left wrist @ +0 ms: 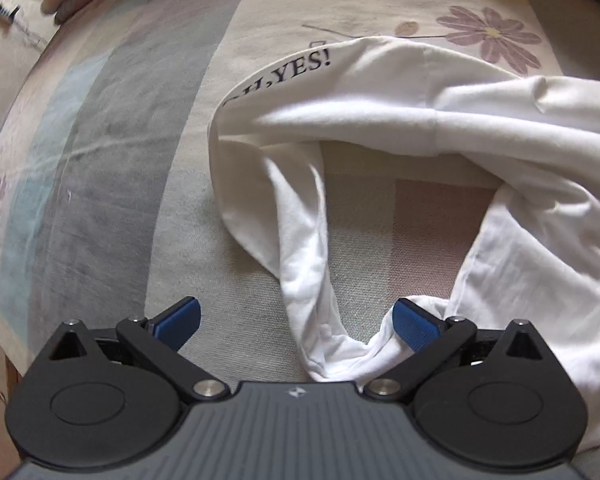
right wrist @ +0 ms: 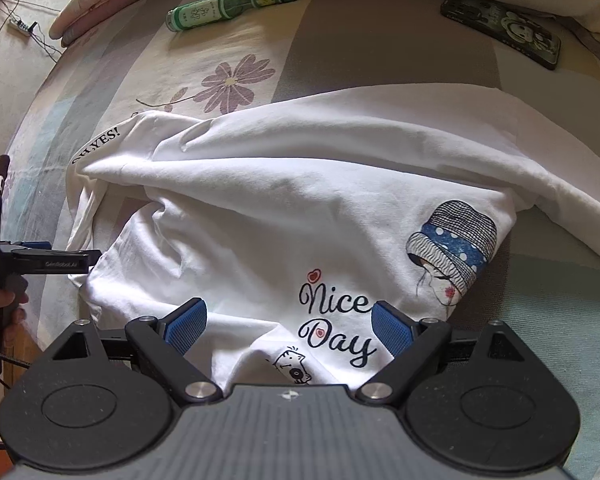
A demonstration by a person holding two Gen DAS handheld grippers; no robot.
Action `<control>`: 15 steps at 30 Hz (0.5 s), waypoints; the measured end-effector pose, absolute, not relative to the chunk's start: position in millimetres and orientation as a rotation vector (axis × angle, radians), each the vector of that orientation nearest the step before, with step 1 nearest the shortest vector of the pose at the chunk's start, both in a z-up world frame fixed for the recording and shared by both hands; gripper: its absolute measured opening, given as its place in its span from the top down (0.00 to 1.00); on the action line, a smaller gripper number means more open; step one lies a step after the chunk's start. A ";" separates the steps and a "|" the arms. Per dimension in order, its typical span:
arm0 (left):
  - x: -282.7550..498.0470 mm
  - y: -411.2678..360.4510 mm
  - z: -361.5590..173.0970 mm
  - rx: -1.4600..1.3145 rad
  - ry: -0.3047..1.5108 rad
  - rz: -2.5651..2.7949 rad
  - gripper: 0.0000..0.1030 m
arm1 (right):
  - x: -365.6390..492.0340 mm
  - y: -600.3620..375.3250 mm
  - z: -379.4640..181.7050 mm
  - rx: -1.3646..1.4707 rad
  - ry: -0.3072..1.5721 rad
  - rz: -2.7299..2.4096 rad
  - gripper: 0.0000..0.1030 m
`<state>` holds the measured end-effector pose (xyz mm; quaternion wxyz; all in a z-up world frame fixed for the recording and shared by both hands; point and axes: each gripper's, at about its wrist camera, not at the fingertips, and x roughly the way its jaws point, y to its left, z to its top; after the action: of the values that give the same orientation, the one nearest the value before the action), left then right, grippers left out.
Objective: Fold clothes
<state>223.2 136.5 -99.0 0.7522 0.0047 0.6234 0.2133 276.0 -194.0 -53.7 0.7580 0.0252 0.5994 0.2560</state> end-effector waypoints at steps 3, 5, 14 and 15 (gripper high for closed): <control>212.5 142.7 -101.5 -0.030 1.387 0.491 0.00 | 275.6 -190.6 -50.1 0.033 1.301 0.573 0.10; 204.4 142.8 -101.4 0.051 1.420 0.477 0.00 | 275.3 -188.4 -47.7 0.018 1.297 0.584 0.10; 192.5 214.3 -94.3 0.475 1.477 0.620 0.00 | 278.3 -197.4 -48.5 0.026 1.293 0.535 0.10; 194.4 225.0 -92.9 0.537 1.465 0.638 0.00 | 277.8 -197.2 -48.8 0.023 1.294 0.533 0.10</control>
<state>194.4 225.0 -92.9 0.6653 0.2380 0.6488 0.2826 277.8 -197.2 -48.8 0.7650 0.0104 0.5953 0.2455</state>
